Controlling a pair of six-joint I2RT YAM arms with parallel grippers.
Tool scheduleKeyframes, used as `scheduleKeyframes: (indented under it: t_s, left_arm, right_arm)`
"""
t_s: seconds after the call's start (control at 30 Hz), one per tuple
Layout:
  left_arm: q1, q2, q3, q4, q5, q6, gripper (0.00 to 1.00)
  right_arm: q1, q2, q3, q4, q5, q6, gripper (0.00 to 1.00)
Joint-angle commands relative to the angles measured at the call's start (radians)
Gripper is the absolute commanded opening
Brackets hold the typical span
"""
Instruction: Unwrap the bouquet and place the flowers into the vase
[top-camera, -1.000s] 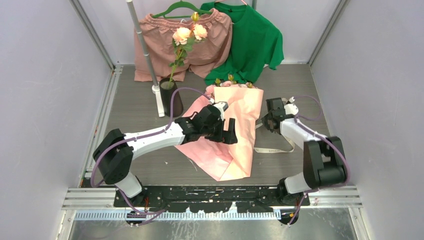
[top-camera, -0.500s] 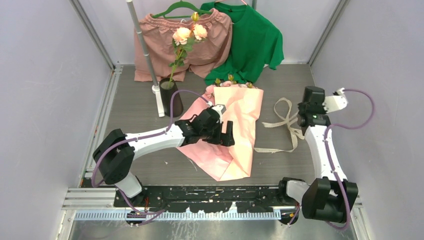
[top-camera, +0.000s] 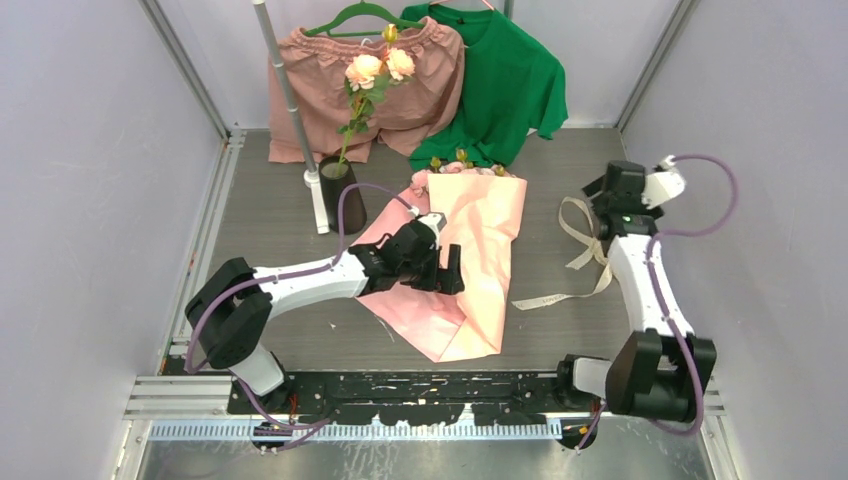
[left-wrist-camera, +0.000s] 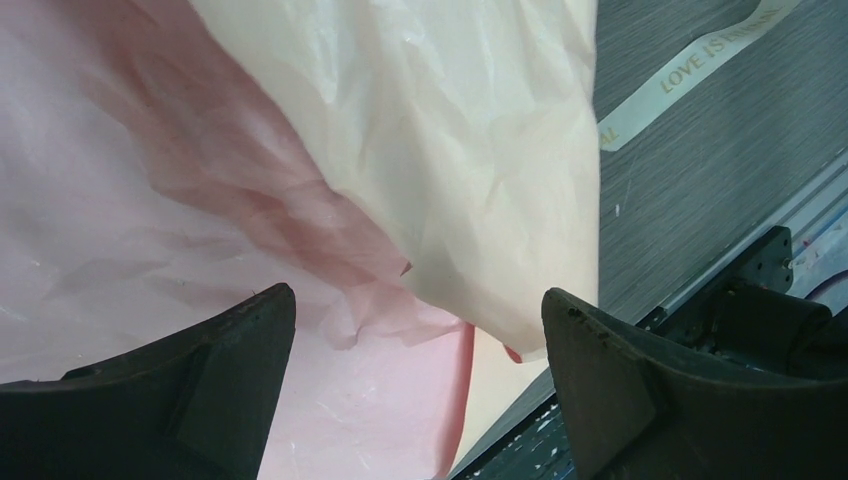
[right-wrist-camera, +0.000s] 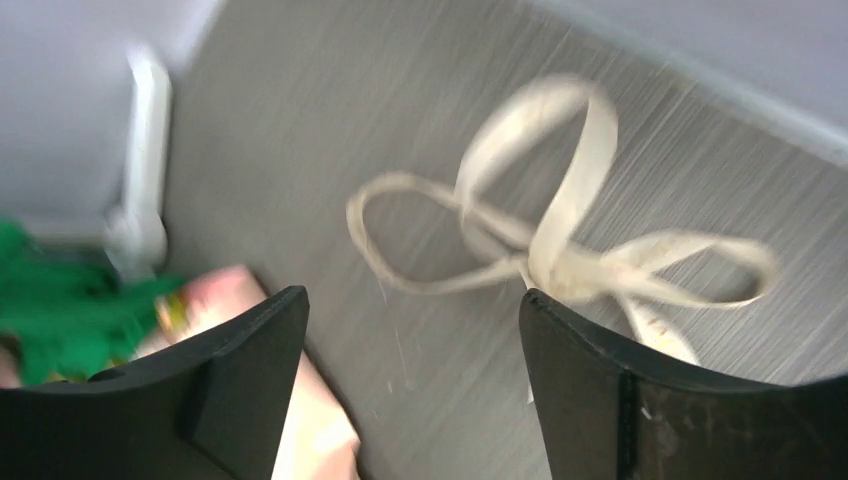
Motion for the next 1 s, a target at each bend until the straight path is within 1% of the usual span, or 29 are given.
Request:
scheduleKeyframes:
  t_s: [0.0,0.07,0.13,0.23,0.4,0.5,0.57,0.7,0.8,0.87,0.9,0.93,0.97]
  left_arm:
    - [0.022,-0.007,-0.058,0.090,-0.019,-0.025,0.93]
    - [0.035,-0.005,-0.089,0.108,-0.019,-0.035,0.93]
    - [0.048,0.000,-0.118,0.129,-0.019,-0.046,0.93]
    - [0.062,0.013,-0.143,0.152,-0.013,-0.060,0.93]
    - [0.070,0.032,-0.151,0.169,-0.012,-0.069,0.93]
    - [0.081,0.047,-0.153,0.172,-0.009,-0.081,0.92]
    - [0.090,0.059,-0.158,0.173,0.003,-0.087,0.92]
    - [0.110,0.122,-0.130,0.215,0.045,-0.089,0.91]
    - [0.136,0.202,-0.073,0.219,0.094,-0.081,0.91]
    - [0.158,0.249,-0.035,0.223,0.120,-0.075,0.91]
    - [0.170,0.272,-0.016,0.223,0.126,-0.074,0.91]
    - [0.182,0.291,-0.001,0.222,0.133,-0.069,0.91]
    - [0.194,0.309,0.015,0.221,0.141,-0.067,0.91]
  right_arm:
    - [0.155,0.061,-0.097,0.090,-0.084,-0.090,0.84]
    - [0.281,0.091,-0.124,0.112,-0.062,-0.094,0.84]
    - [0.374,0.137,-0.130,0.117,-0.055,-0.089,0.85]
    - [0.470,0.218,-0.133,0.133,-0.047,-0.072,0.85]
    - [0.507,0.334,-0.167,0.192,-0.122,-0.044,0.85]
    - [0.526,0.369,-0.192,0.210,-0.148,-0.045,0.84]
    - [0.538,0.378,-0.216,0.220,-0.156,-0.040,0.79]
    - [0.553,0.393,-0.244,0.243,-0.183,-0.023,0.74]
    - [0.558,0.402,-0.245,0.256,-0.190,-0.012,0.60]
    - [0.558,0.404,-0.238,0.260,-0.190,-0.009,0.45]
    - [0.558,0.410,-0.229,0.258,-0.193,-0.007,0.34]
    - [0.557,0.416,-0.218,0.253,-0.197,-0.008,0.21]
    - [0.558,0.427,-0.202,0.245,-0.198,-0.010,0.11]
